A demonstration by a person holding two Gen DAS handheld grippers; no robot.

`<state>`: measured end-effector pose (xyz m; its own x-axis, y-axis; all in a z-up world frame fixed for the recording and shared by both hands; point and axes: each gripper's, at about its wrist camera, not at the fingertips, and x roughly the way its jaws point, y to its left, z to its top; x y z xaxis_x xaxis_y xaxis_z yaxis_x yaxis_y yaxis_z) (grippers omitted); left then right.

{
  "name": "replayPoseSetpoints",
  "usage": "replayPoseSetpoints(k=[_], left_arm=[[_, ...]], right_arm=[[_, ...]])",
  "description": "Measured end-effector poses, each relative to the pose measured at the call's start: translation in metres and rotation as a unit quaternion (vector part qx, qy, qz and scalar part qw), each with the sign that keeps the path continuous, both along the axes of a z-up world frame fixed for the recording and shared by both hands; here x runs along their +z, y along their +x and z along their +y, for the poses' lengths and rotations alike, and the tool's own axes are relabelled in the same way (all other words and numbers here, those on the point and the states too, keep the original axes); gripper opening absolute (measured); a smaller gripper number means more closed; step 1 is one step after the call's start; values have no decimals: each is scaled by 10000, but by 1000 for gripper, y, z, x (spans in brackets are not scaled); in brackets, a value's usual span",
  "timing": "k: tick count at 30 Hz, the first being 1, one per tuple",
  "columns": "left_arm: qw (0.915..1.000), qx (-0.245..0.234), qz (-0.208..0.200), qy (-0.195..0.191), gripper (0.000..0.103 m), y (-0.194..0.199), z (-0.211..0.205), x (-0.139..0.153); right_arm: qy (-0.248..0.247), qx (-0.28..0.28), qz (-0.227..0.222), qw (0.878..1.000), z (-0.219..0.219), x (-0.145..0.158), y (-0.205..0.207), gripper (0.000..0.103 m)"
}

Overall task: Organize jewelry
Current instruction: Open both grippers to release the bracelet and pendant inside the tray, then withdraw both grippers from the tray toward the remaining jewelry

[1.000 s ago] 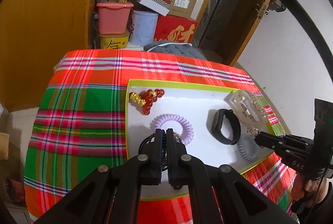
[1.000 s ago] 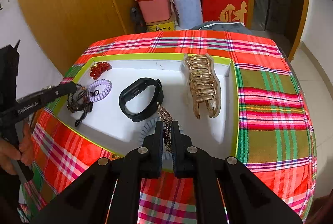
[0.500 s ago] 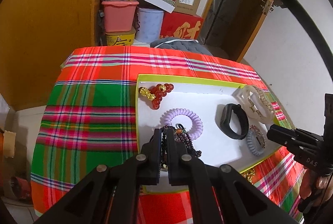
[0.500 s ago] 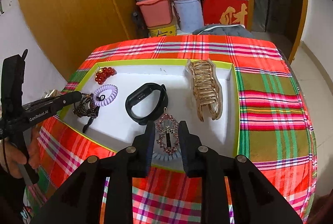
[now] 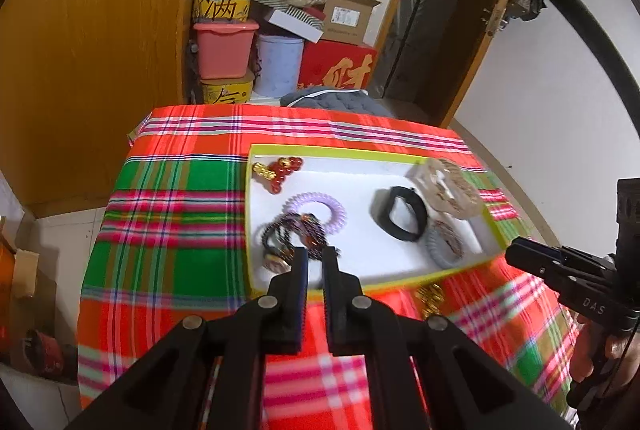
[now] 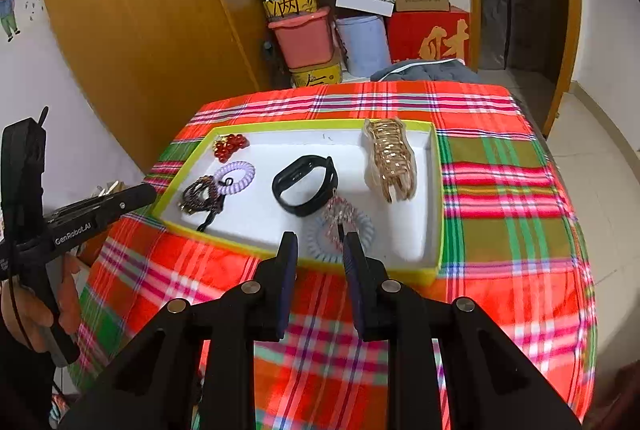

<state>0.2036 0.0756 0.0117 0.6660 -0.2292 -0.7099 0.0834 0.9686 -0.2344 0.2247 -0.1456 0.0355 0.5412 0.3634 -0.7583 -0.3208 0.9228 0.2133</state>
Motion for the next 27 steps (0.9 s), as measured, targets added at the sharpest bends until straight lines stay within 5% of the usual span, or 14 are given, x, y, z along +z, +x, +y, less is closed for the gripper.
replayPoseSetpoints(k=[15, 20, 27], left_arm=[[9998, -46, -167, 128, 11, -77, -31, 25], [9997, -77, -218, 61, 32, -99, -36, 27], [9998, -173, -124, 37, 32, -118, -41, 19]], right_arm=[[131, -12, -159, 9998, -12, 26, -77, 33], [143, -46, -194, 9997, -18, 32, -96, 33], [103, -91, -154, 9998, -24, 28, -116, 34]])
